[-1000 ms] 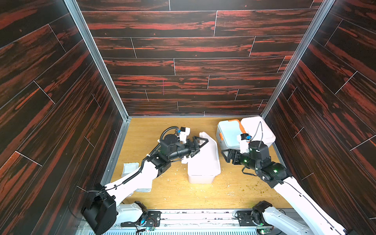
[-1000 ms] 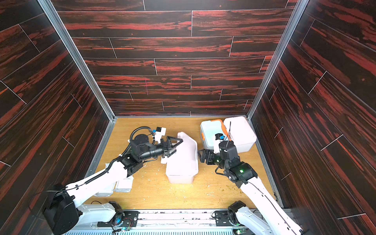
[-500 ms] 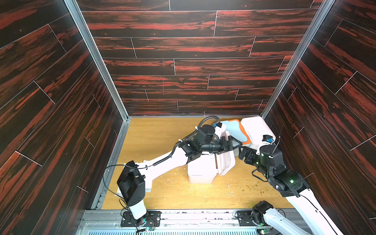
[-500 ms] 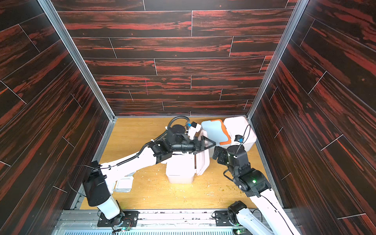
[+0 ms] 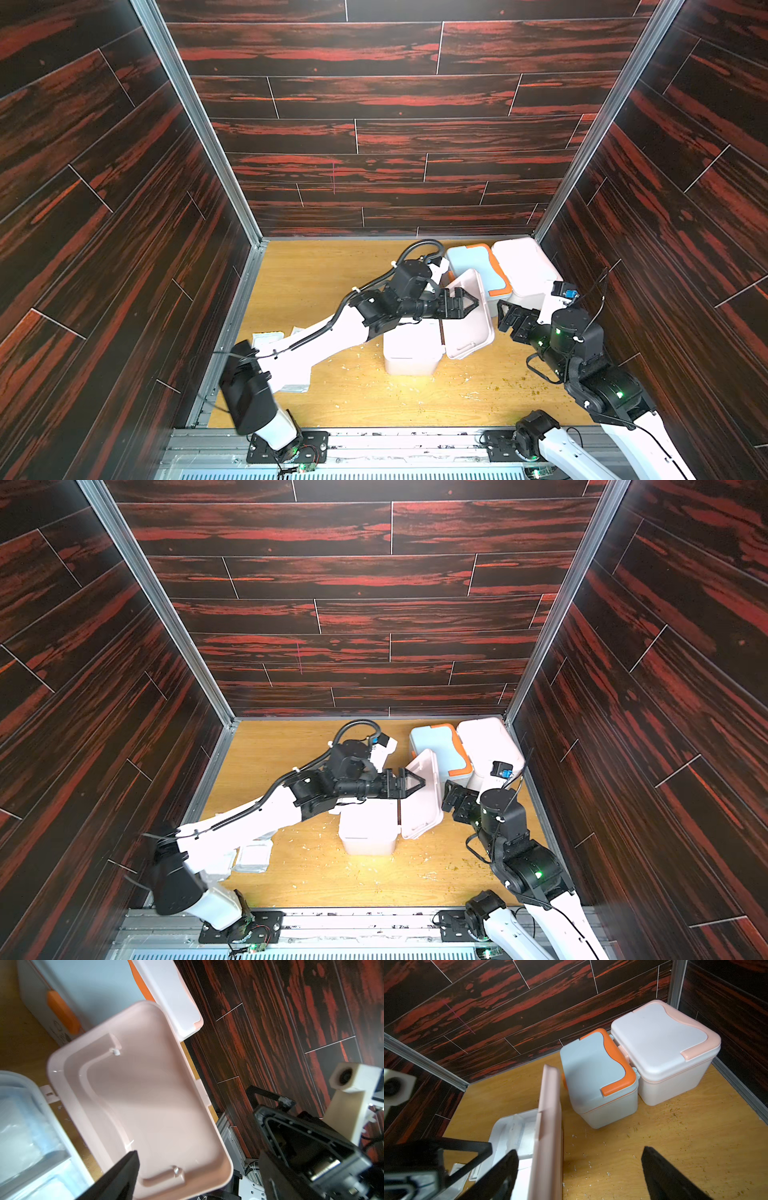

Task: Open first aid kits and take out gauze
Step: Open the lid of the first aid kit, then pick up the gauze from the first aid kit.

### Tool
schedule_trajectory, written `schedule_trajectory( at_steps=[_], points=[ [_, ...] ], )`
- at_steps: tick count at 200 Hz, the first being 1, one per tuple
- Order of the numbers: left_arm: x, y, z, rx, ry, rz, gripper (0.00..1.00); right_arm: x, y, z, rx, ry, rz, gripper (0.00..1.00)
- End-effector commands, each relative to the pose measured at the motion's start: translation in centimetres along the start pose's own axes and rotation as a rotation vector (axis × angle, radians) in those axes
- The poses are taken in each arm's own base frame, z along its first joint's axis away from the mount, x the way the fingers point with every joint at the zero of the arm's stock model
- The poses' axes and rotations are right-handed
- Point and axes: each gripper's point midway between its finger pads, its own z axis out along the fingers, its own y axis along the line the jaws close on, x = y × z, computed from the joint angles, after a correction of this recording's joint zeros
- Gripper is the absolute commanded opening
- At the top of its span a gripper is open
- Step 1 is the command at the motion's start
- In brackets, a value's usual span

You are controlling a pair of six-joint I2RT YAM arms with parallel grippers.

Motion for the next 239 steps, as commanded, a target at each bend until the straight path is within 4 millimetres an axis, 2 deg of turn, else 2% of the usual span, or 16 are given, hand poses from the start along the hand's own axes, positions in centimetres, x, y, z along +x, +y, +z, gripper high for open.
schedule_trajectory(
  at_steps=[1,54,83,96,118,154,184,204,239],
  points=[
    [-1.0,0.2,-3.3,-0.050,-0.103,0.073,0.95,-1.2,1.1,-1.0,-0.067,-0.042,-0.021,0.95],
    [-0.2,3.8,-7.5,-0.177,-0.219,0.085,0.95,-1.5,2.9,-2.3,-0.204,-0.087,-0.059,0.95],
    [0.5,5.3,-9.0,-0.234,-0.246,0.080,0.96,-0.9,4.7,-2.6,-0.311,-0.062,-0.088,0.95],
    [0.6,5.9,-9.4,-0.254,-0.253,0.077,0.96,-0.4,5.4,-2.4,-0.343,-0.038,-0.095,0.99],
    [0.8,6.7,-9.9,-0.298,-0.256,0.075,0.96,0.7,7.0,-1.8,-0.421,0.026,-0.118,0.99],
    [1.0,8.6,-9.4,-0.410,-0.217,0.081,0.95,4.5,9.7,0.3,-0.541,0.247,-0.161,0.96],
    [1.5,10.1,-7.2,-0.507,-0.112,0.094,0.91,8.0,8.5,3.9,-0.420,0.443,-0.166,0.87],
    [1.4,11.3,-5.8,-0.581,-0.057,0.115,0.83,9.2,7.9,5.2,-0.372,0.498,-0.169,0.83],
    [0.8,14.1,-4.5,-0.718,0.003,0.137,0.62,9.5,8.5,5.2,-0.407,0.509,-0.170,0.77]
  ],
)
